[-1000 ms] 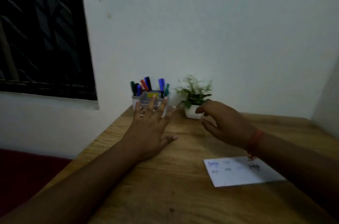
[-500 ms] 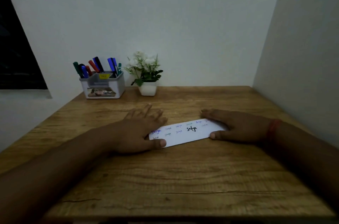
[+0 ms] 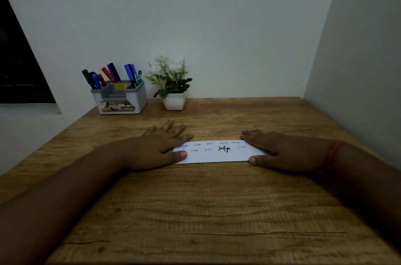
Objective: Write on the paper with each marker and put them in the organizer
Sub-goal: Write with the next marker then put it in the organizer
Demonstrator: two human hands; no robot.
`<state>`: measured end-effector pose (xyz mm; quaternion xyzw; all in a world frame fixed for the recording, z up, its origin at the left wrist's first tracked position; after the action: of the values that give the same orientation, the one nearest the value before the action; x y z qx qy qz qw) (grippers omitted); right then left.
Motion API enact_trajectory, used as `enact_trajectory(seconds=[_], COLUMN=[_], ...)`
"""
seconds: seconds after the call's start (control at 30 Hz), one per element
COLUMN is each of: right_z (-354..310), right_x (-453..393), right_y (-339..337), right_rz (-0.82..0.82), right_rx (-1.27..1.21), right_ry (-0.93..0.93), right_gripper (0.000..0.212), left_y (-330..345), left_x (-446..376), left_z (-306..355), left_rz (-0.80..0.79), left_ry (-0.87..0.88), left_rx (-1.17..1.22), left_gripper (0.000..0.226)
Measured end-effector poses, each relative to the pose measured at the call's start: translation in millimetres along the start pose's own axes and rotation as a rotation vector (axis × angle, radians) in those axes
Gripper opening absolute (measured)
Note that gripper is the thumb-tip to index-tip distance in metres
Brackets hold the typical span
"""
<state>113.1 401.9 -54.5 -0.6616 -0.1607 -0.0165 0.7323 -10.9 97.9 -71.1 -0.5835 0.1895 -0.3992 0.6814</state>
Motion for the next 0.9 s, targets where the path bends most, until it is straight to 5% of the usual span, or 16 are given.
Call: enact_trajectory(seconds=[0.9], right_z=[-9.4], right_x=[7.5], right_y=[-4.3], right_rz=[0.02], right_rx=[-0.045], right_ry=[0.042], right_gripper=[0.077], left_y=[2.2], left_x=[6.8], left_z=[-1.5], left_rz=[0.05], left_ry=[-0.017], left_rx=[0.048], left_gripper=[0.089])
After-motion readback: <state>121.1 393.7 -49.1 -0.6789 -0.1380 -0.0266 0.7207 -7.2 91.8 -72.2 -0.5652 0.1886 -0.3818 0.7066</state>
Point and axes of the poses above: each hand's wrist, its own x-axis away from the middle knuckle, its own y-axis out of the palm, z = x × y, the point moved 2 cm from there along -x, towards the middle knuckle, and after that the axes turned 12 degrees about x, right-handed, at the moved point
